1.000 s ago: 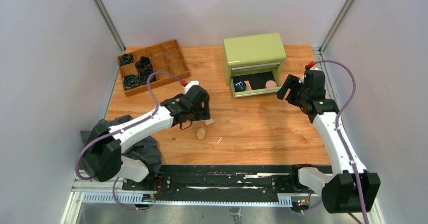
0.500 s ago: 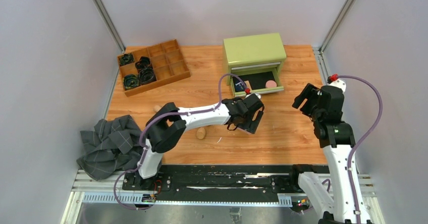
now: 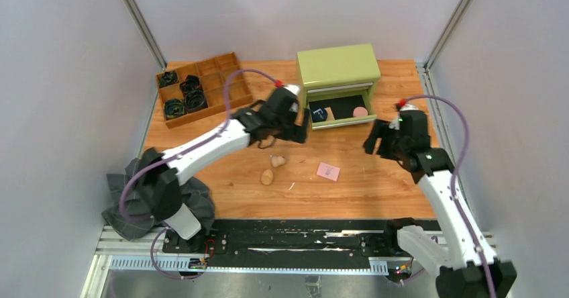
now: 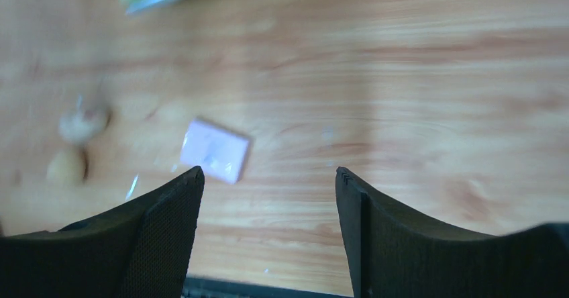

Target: Organize the makeup

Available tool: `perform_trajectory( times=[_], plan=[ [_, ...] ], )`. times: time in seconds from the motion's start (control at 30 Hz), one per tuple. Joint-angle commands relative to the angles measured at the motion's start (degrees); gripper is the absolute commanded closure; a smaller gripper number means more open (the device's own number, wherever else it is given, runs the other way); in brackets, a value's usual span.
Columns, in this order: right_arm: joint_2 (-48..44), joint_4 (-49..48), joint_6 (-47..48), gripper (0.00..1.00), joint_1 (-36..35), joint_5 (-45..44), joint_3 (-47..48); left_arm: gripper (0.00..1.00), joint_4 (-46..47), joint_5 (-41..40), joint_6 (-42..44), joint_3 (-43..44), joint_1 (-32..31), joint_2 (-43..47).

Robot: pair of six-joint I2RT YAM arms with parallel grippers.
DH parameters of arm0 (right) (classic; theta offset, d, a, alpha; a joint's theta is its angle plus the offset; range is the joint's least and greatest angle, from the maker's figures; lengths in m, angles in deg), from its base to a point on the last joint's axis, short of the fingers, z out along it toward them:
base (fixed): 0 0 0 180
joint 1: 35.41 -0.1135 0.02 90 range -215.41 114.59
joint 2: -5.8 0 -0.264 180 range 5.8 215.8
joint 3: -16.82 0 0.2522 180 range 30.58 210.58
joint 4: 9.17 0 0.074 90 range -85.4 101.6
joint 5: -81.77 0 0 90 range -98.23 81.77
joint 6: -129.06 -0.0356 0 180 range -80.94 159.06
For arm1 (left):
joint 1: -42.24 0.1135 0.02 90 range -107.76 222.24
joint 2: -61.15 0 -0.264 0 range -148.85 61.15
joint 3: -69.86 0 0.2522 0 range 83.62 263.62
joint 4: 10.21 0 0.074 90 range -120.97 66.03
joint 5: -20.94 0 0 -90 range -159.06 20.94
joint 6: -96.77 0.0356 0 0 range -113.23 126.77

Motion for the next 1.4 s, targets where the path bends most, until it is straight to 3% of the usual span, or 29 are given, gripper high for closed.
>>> perform_trajectory(
  times=[0.0,0.1,0.2,0.43,0.53,0.87,1.07,1.37],
  plan=[
    [11.6,-1.7,8.6,0.29,-14.1,11.4,1.0,0.02,-1.9,0.3,1.8,-8.7,11.0,11.2],
    [25.2,2.6,13.5,0.3,-22.7,9.9,7.4,0.02,-2.2,0.0,3.2,-14.6,18.2,16.9],
    [33.1,2.2,16.4,0.29,-25.8,5.2,10.8,0.02,-3.4,1.5,4.1,-18.2,23.6,20.5],
    [43.6,3.9,21.6,0.27,-26.6,1.0,15.7,0.02,-4.7,0.1,4.5,-20.1,24.9,23.9],
    [45.4,4.6,23.7,0.26,-27.2,-0.3,15.6,0.02,-4.5,0.3,4.6,-19.8,25.0,23.4],
    [53.0,4.8,25.4,0.22,-27.6,9.9,16.5,0.02,-3.6,2.1,4.2,-20.6,25.0,21.7],
    [53.9,4.3,23.2,0.23,-28.7,5.6,14.8,0.02,-3.5,1.4,4.8,-21.0,24.9,22.0],
    [49.6,0.2,16.1,0.35,-29.3,-2.6,9.0,0.02,-2.8,1.8,4.5,-21.3,25.0,21.6]
  ],
)
